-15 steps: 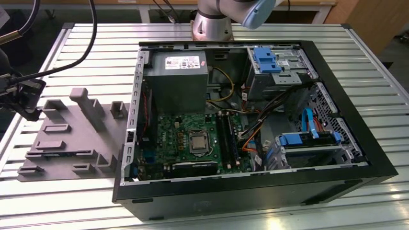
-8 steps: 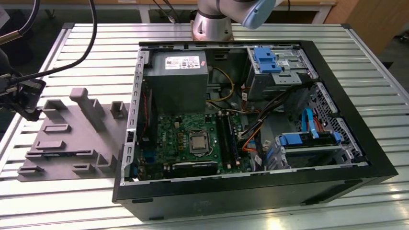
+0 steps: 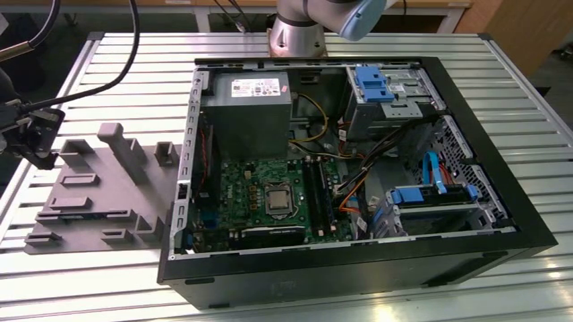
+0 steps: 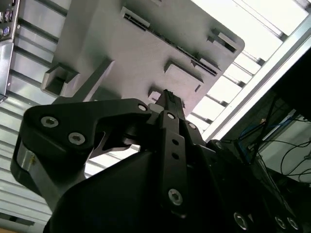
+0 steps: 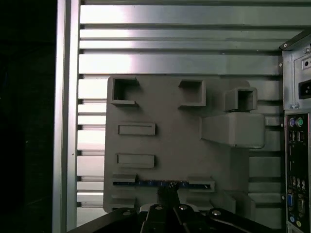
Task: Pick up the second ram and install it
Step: 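Pick up the second ram and move it above second insertion slot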
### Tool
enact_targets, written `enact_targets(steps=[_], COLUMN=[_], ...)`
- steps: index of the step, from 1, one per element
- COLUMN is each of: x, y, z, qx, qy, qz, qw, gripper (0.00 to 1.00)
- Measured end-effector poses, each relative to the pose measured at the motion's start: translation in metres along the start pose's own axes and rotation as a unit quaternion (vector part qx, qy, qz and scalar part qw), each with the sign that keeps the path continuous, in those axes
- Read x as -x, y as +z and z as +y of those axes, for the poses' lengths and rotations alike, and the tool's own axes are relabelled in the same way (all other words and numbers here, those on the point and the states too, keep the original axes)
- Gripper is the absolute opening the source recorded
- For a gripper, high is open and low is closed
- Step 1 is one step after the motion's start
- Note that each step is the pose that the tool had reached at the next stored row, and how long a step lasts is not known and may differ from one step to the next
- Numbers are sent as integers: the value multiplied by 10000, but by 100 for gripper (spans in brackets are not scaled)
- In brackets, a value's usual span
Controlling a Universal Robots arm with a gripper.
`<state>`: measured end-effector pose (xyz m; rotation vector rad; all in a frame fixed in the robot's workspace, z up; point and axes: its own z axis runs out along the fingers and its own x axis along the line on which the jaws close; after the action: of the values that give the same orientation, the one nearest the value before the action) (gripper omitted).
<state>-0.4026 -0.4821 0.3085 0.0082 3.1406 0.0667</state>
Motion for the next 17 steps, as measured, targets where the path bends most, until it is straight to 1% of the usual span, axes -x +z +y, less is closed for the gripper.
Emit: enact_targets(steps=[4, 8, 10, 13, 15, 17], x=[0, 0, 0, 0, 0, 0], y=[0, 0, 0, 0, 0, 0], z=[0, 0, 0, 0, 0, 0], qx=[0, 0, 0, 0, 0, 0], qy=[-291, -570, -722, -933, -1069, -1208], qz=[12, 24, 31, 40, 45, 51], qw=[9996, 9984, 9974, 9956, 9943, 9927], gripper=[11, 11, 11, 11, 11, 11])
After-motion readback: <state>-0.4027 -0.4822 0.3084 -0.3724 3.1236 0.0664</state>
